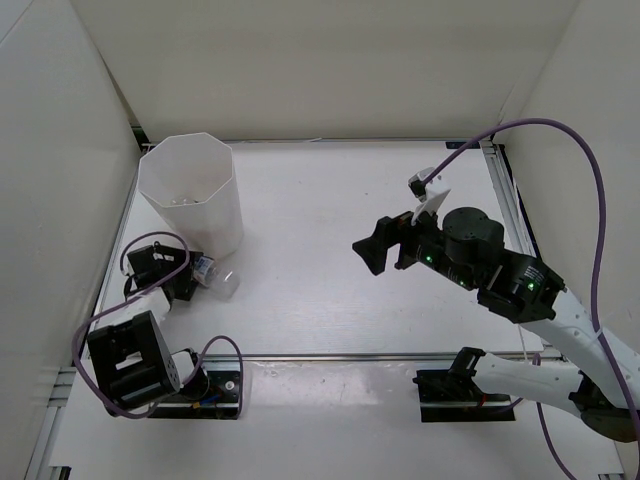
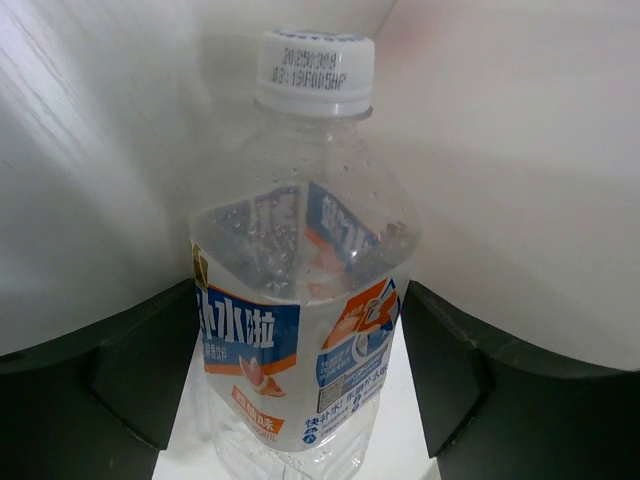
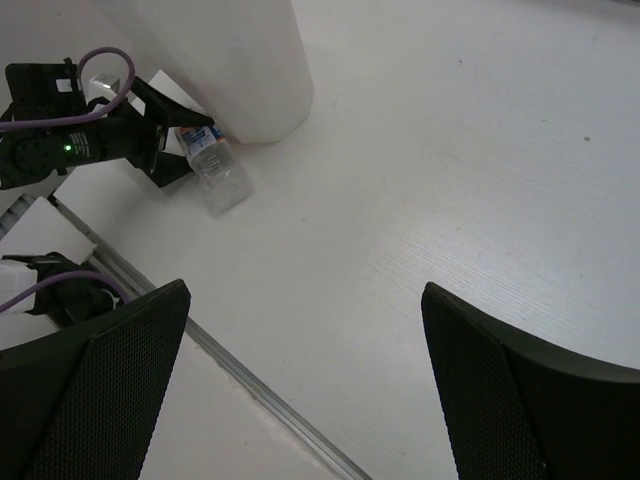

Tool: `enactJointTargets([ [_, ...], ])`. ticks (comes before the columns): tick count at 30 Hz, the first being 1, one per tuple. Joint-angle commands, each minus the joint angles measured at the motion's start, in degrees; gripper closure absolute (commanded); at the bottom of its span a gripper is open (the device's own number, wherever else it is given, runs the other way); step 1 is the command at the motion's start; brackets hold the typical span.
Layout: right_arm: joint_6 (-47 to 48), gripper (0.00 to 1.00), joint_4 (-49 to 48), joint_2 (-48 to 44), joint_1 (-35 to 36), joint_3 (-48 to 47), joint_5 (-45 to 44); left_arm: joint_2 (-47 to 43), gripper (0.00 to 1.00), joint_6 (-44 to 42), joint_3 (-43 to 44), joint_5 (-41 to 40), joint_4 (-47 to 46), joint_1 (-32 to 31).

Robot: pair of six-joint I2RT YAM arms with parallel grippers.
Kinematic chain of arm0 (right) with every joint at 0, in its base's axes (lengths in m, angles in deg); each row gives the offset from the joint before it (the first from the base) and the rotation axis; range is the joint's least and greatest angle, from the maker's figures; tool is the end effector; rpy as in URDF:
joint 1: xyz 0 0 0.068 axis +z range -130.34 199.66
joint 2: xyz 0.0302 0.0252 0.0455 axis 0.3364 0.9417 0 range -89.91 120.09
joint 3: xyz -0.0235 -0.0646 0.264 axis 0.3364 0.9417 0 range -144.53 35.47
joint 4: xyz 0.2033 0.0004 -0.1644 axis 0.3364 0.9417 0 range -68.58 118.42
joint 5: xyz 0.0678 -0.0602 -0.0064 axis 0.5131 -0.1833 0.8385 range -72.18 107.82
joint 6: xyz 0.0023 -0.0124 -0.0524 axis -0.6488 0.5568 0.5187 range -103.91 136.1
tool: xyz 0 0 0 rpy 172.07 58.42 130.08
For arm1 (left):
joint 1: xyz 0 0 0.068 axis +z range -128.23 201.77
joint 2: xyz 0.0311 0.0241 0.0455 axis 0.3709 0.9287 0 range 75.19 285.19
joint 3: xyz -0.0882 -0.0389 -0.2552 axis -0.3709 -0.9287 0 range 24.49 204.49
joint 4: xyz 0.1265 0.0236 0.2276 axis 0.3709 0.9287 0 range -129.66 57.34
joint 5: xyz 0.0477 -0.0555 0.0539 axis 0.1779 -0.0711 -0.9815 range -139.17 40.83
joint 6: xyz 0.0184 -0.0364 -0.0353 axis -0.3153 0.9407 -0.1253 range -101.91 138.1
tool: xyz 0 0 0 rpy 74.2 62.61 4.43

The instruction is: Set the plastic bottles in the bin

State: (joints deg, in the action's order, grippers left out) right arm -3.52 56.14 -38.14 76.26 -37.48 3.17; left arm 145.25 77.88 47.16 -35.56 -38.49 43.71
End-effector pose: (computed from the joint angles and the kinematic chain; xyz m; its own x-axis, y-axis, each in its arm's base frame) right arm 0.1004 0.1360 0.4400 -0.3470 0.0637 -0.9357 -0.5901 0.7606 0.2706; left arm 0.1996 0.0714 0.1405 -0.1610 -0.9703 -0.1807 -0.7109 0.2410 -0.6607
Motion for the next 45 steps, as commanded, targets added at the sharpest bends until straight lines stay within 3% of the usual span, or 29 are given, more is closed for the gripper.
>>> enactJointTargets([
  [1, 1.07, 0.00, -1.23, -0.53, -0.17, -0.09, -2.57, -0.79, 0.14, -1.96, -5.25, 1.85, 1.30, -0.49],
  [7, 0.46, 0.00, -1.23, 1.23, -0.17, -0.09, -3.19, -12.30, 0.38, -2.84, -15.02, 8.00, 1.29, -0.49],
  [9, 0.46, 0.00, -1.23, 1.85, -0.17, 0.43, -2.66, -19.56, 0.43, -2.84, -16.78, 12.21, 2.86, -0.49],
  [11, -0.16, 0.00, -1.84, 2.37, -0.17, 0.44, -2.04, -25.56, 0.43, -2.22, -16.79, 13.90, 10.49, -0.49],
  [14, -0.69, 0.00, -2.38, 2.37, -0.17, 0.97, -1.34, -39.01, 0.43, -3.36, -10.92, 15.66, 22.68, -0.49],
  [15, -0.69, 0.00, -2.38, 2.37, -0.17, 1.49, -1.34, -42.00, 0.42, -4.41, -4.46, 15.14, 25.87, -1.62],
  [21, -1.21, 0.00, -2.90, 2.37, -0.17, 1.49, -0.81, -38.88, 0.40, -9.50, 23.16, 10.40, 31.17, -3.04],
  [22, -1.21, 0.00, -3.43, 2.37, -0.17, 2.10, -0.81, -34.16, 0.40, -11.08, 31.47, 9.87, 31.17, -3.04],
  [26, -1.74, 0.00, -4.92, 2.37, -0.17, 2.64, 0.32, -21.95, 0.40, -17.15, 49.94, 3.65, 31.17, -3.04],
  [29, -1.74, 0.00, -6.06, 2.89, -0.17, 3.16, 0.33, -11.75, 0.35, -21.72, 61.47, -0.40, 31.17, -4.09],
  [33, -2.36, 0.00, -6.59, 3.60, -0.70, 2.55, -0.72, -1.18, 0.12, -24.01, 71.09, -6.65, 31.17, -5.67],
  [34, -3.05, 0.00, -6.07, 4.21, -0.70, 2.03, -0.73, 0.50, 0.00, -25.32, 72.49, -7.71, 31.17, -5.67],
  [37, -3.59, 0.00, -4.14, 6.41, -1.75, -1.05, -1.25, 4.37, 0.00, -26.30, 76.63, -10.61, 31.17, -5.67],
  [41, -4.90, 0.00, -0.02, 8.17, -3.59, -4.74, -0.48, 4.91, 0.00, -29.02, 83.40, -8.43, 31.17, -6.81],
  [45, -6.04, 0.00, 10.85, 14.21, -9.12, -12.82, 9.69, -5.33, 0.00, -33.68, 78.52, -9.55, 33.80, -8.66],
])
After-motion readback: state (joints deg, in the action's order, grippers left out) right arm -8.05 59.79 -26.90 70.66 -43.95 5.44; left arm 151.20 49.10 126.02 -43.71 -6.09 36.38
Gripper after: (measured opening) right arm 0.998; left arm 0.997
